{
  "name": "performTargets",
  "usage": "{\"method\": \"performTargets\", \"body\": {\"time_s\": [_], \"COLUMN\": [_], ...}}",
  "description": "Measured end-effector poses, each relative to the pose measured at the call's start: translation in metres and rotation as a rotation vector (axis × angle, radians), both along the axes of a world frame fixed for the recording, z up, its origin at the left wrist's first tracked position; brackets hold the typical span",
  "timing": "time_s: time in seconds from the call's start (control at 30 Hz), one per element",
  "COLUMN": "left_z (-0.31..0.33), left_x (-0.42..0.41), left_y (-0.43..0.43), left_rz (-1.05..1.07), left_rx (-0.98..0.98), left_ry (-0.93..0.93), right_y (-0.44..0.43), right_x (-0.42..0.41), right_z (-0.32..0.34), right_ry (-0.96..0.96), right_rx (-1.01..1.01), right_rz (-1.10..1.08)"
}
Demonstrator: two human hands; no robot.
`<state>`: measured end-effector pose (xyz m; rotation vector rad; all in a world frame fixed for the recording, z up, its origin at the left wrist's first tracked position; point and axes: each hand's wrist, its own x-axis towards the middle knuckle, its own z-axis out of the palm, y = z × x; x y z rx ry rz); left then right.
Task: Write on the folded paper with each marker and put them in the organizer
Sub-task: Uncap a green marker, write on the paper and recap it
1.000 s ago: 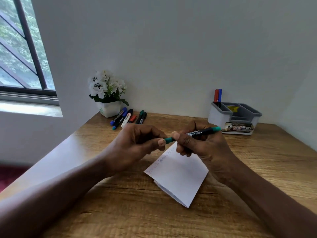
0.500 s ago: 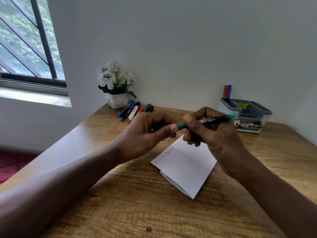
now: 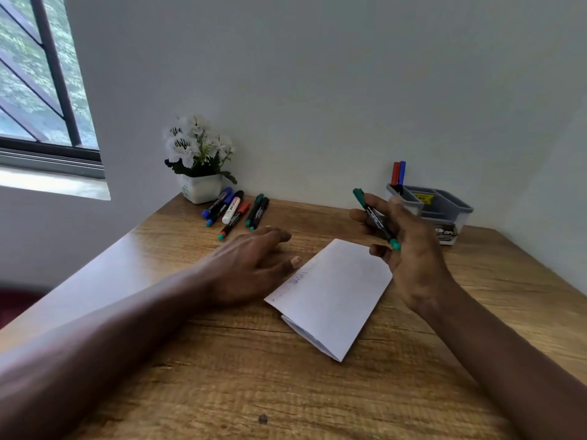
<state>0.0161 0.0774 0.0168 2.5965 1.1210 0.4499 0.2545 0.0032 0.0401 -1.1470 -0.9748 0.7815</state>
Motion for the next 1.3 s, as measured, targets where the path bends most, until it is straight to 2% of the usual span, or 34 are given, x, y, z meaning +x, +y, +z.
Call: {"method": "performTargets", "body": {"time_s": [0.13, 0.37, 0.63, 0.7, 0.8, 0.93, 1.1, 1.2, 1.3], "left_z": [-0.006, -0.008, -0.008, -0.007, -0.006, -0.006, -0.008, -0.007, -0.003], "left_x": [0.001, 0.005, 0.006, 0.006, 0.006, 0.006, 0.006, 0.006, 0.007], "left_y": [0.005, 0.011, 0.015, 0.015, 0.015, 0.015, 0.017, 0.017, 0.014], "left_rz": [0.008, -0.016, -0.048, -0.05, -0.055, -0.063, -0.067, -0.066, -0.069], "left_rx": [0.001, -0.018, -0.034, -0.035, -0.043, -0.044, -0.052, -0.066, -0.077], "left_ry": [0.047, 0.122, 0.144, 0.149, 0.159, 0.162, 0.174, 0.178, 0.181], "right_y": [0.004, 0.014, 0.074, 0.088, 0.101, 0.109, 0.115, 0.118, 0.118], "right_x": [0.004, 0.035, 0.087, 0.094, 0.1, 0.101, 0.102, 0.109, 0.111], "right_z": [-0.002, 0.018, 0.074, 0.077, 0.069, 0.051, 0.036, 0.039, 0.045], "right_ry": [-0.081, -0.314, -0.43, -0.558, -0.777, -0.972, -1.051, -1.122, -1.045], "right_rx": [0.034, 0.237, 0.175, 0.162, 0.088, -0.081, -0.211, -0.367, -0.46], "right_rz": [-0.16, -0.378, -0.645, -0.679, -0.673, -0.644, -0.595, -0.553, -0.505]}}
